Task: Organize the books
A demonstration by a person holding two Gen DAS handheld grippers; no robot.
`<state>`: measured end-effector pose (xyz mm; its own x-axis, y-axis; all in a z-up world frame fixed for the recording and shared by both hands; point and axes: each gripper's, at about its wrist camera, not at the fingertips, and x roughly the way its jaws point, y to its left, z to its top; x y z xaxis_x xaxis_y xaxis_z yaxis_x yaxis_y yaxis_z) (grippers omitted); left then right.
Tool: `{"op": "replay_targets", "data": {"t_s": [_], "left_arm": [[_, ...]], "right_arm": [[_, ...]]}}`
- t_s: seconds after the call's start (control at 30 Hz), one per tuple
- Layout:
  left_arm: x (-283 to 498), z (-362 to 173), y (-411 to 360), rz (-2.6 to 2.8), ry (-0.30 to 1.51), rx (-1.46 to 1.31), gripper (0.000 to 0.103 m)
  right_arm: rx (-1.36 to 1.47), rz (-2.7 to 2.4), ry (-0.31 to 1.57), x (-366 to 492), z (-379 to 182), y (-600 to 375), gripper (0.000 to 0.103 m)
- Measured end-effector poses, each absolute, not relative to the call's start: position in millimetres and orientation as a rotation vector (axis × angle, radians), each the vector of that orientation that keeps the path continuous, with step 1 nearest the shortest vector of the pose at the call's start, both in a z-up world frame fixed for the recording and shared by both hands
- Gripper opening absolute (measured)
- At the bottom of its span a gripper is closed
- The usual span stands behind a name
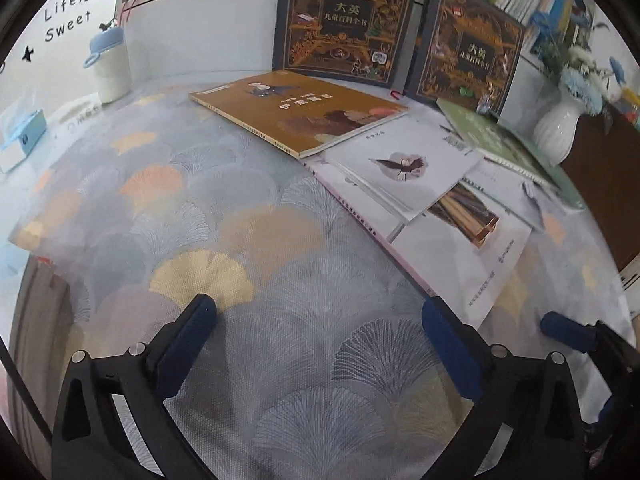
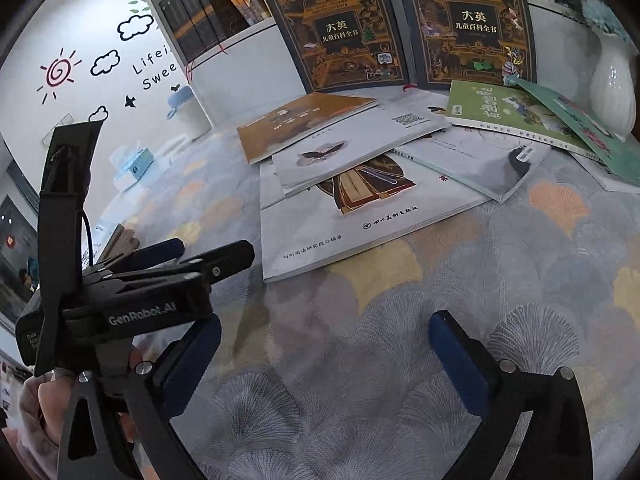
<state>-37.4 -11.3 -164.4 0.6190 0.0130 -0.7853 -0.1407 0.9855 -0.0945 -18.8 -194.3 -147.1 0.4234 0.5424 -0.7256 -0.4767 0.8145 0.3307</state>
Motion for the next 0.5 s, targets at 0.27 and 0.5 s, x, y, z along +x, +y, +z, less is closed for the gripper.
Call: {"op": "replay_targets", "data": {"t_s": [0.27, 0.5], "left_arm": [[-37.5, -163.9, -12.9, 0.098, 0.910, -0.129, 0.103], [-34.7, -165.7, -19.1, 0.114, 0.926, -0.088, 0.103]], "right_arm": [[0.061, 0.633, 0.941, -16.8, -147.7, -192.2, 0.103], [0.015, 0.617, 0.944, -18.6, -147.8, -187.6, 0.103]]}}
